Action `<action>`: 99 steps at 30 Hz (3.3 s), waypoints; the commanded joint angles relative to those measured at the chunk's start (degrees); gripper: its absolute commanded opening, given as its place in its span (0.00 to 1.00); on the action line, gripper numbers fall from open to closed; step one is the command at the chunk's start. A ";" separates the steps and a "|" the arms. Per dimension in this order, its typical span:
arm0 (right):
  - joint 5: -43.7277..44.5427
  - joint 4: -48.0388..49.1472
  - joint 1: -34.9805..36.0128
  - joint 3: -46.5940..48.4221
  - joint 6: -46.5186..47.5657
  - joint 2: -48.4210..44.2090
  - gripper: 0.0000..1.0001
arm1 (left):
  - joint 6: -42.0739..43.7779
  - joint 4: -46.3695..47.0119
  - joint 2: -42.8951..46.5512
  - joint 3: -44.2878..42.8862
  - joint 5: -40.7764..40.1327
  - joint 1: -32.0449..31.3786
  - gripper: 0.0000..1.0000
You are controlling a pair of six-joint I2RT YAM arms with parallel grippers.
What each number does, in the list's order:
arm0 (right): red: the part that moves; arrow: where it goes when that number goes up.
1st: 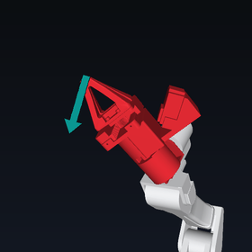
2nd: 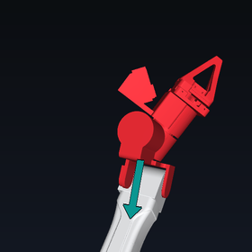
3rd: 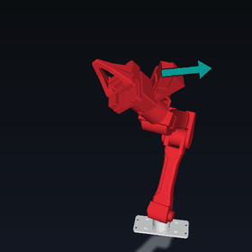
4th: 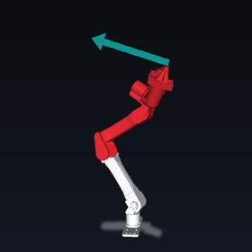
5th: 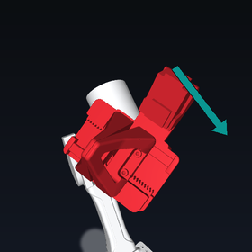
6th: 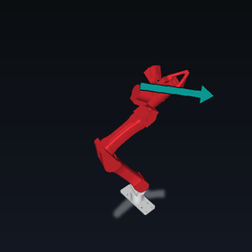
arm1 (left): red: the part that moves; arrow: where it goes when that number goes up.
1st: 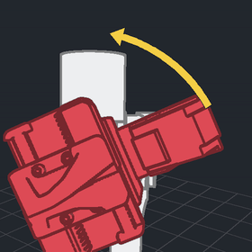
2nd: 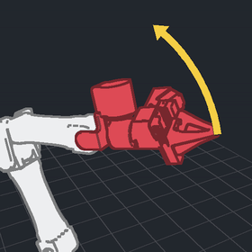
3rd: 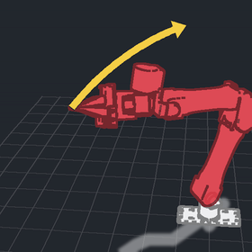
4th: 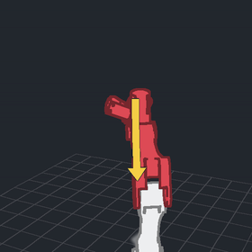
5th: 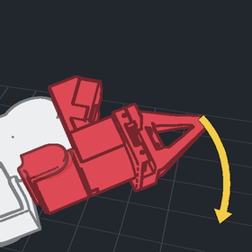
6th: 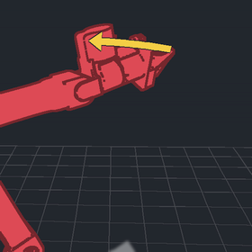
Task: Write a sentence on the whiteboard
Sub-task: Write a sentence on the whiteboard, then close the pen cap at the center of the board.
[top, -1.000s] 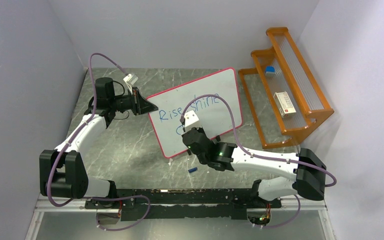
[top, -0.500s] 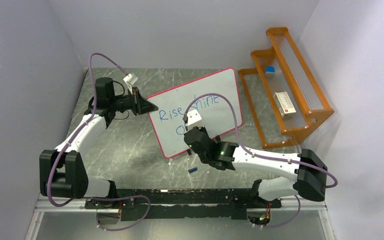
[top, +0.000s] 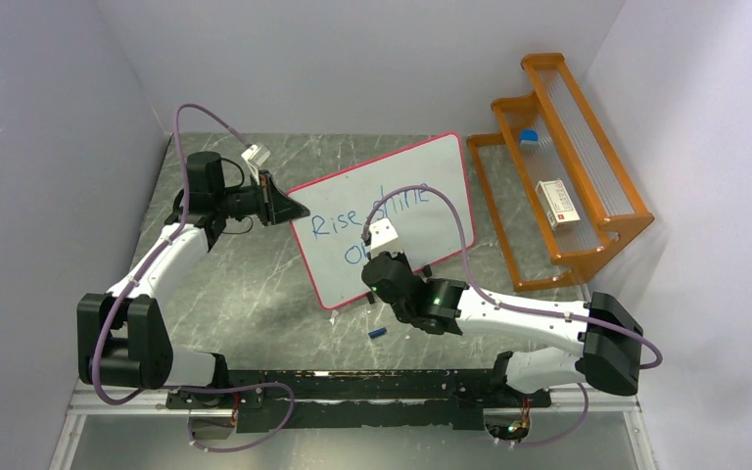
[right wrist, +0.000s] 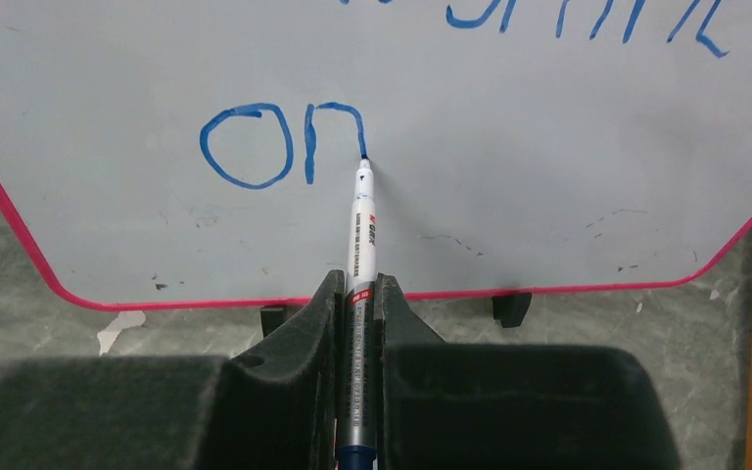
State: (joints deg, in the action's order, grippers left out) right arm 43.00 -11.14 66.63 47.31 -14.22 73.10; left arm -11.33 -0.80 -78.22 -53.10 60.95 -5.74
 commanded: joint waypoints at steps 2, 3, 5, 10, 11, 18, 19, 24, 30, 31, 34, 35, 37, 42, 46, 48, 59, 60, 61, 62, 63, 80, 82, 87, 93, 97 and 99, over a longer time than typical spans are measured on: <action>-0.40 -1.46 -0.36 -1.22 -2.34 -1.31 0.00 | 6.14 -5.04 -0.89 1.25 -7.41 -1.18 0.05; -0.52 -1.59 -0.36 -1.32 -2.50 -1.36 0.00 | 6.15 -5.06 -0.89 1.29 -7.42 -1.18 0.05; -0.79 -1.82 -0.31 -1.39 -2.72 -1.26 0.00 | 6.13 -5.08 -0.92 1.25 -7.42 -1.19 0.05; -1.57 -2.00 -0.29 -1.42 -2.80 -1.04 0.00 | 6.03 -4.96 -0.97 1.33 -7.42 -1.14 0.05; -1.62 -2.04 -0.28 -1.43 -2.91 -1.03 0.00 | 5.99 -5.00 -0.97 1.33 -7.42 -1.20 0.05; -1.55 -2.49 -0.27 -1.69 -3.18 -1.23 0.00 | 6.02 -5.02 -0.99 1.37 -7.38 -1.20 0.05; -1.52 -2.49 -0.27 -1.63 -3.14 -1.33 0.00 | 5.98 -5.01 -0.98 1.36 -7.41 -1.21 0.05; -1.11 -2.22 -0.27 -1.47 -2.73 -2.46 0.00 | 6.06 -5.09 -1.06 1.25 -7.57 -1.19 0.05; -0.15 -1.59 -0.36 -2.07 -2.22 -4.62 0.00 | 6.13 -5.18 -1.05 1.25 -7.54 -1.20 0.05; 0.38 -1.74 -0.38 -2.05 -2.28 -4.56 0.00 | 6.15 -5.16 -1.06 1.26 -7.53 -1.21 0.05; 0.81 -1.49 -0.75 -2.53 -2.35 -4.58 0.00 | 6.21 -5.26 -1.06 1.25 -7.60 -1.20 0.05; 0.77 -1.26 -0.86 -2.69 -2.34 -4.63 0.00 | 6.23 -5.27 -1.04 1.26 -7.68 -1.18 0.05; 0.60 -0.94 -1.12 -2.83 -2.24 -4.65 0.00 | 6.24 -5.31 -1.06 1.20 -7.68 -1.20 0.05; 0.53 -0.18 -1.81 -3.26 -2.13 -4.37 0.00 | 6.24 -5.33 -1.06 1.16 -7.75 -1.15 0.05; -0.97 1.68 -2.73 -3.84 -1.65 -4.08 0.00 | 6.27 -5.43 -1.06 1.17 -7.76 -1.20 0.05; -1.24 2.39 -3.00 -3.93 -1.47 -3.66 0.00 | 6.32 -5.44 -1.06 1.16 -7.64 -1.15 0.05; -2.83 4.94 -4.49 -4.20 -0.37 -1.91 0.00 | 6.41 -5.44 -1.00 1.16 -7.47 -1.19 0.05; -2.90 4.97 -4.56 -4.30 -0.32 -1.95 0.00 | 6.45 -5.52 -0.98 1.11 -7.52 -1.13 0.05; -3.04 4.98 -4.62 -4.39 -0.29 -2.06 0.00 | 6.49 -5.53 -0.97 1.09 -7.49 -1.15 0.05; -3.14 4.86 -4.66 -4.49 -0.35 -2.20 0.00 | 6.45 -5.53 -0.90 1.11 -7.47 -1.13 0.05; -3.18 4.69 -4.67 -4.55 -0.33 -2.35 0.00 | 6.54 -5.70 -0.80 1.07 -7.62 -1.19 0.05; -5.35 -4.06 -4.62 -4.51 0.74 -18.76 0.00 | 3.80 -5.28 0.70 -1.42 -8.94 -1.20 0.23; -4.69 -5.41 -4.62 -4.43 0.97 -20.90 0.00 | 2.89 -5.20 1.42 -2.01 -9.42 -1.16 0.28; -3.00 -8.29 -4.66 -4.29 1.67 -25.46 0.00 | 0.28 -5.28 4.38 -2.87 -10.54 -1.19 0.45; -1.60 -9.72 -4.67 -5.39 2.32 -31.26 0.00 | 2.64 -14.60 10.12 -6.87 -15.89 -1.21 0.72; -1.19 -10.58 -4.66 -6.07 2.84 -35.13 0.00 | 4.29 -20.55 14.97 -7.39 -19.15 -1.64 0.82; -1.15 -11.04 -4.64 -6.13 3.31 -36.99 0.00 | 5.16 -23.24 17.53 -7.29 -20.87 -2.53 0.85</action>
State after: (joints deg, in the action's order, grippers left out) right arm 40.49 -20.56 62.22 42.06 -12.27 39.24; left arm -8.60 -16.08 -65.01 -59.07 44.75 -6.81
